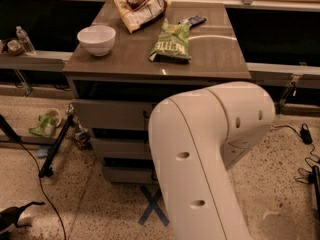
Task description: Close middle drawer
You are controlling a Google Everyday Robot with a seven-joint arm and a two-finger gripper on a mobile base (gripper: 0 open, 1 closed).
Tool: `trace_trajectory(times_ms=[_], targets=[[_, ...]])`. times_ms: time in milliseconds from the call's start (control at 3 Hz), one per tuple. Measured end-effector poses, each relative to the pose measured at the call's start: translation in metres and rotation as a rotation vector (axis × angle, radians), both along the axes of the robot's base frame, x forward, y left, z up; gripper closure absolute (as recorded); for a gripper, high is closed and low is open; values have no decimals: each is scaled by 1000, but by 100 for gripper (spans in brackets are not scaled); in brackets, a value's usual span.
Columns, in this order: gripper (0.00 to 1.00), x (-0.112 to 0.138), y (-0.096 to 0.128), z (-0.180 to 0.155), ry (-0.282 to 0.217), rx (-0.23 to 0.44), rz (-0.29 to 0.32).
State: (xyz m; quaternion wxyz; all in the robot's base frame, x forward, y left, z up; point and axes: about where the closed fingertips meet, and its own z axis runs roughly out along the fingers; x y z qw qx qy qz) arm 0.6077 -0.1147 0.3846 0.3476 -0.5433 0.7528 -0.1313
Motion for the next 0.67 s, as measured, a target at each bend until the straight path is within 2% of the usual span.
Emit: trace_trajectory(times_ms=[333,667], targets=[[83,-29,-10,55,-20,1,-73],[100,-81,-47,92,37,-6,-132]])
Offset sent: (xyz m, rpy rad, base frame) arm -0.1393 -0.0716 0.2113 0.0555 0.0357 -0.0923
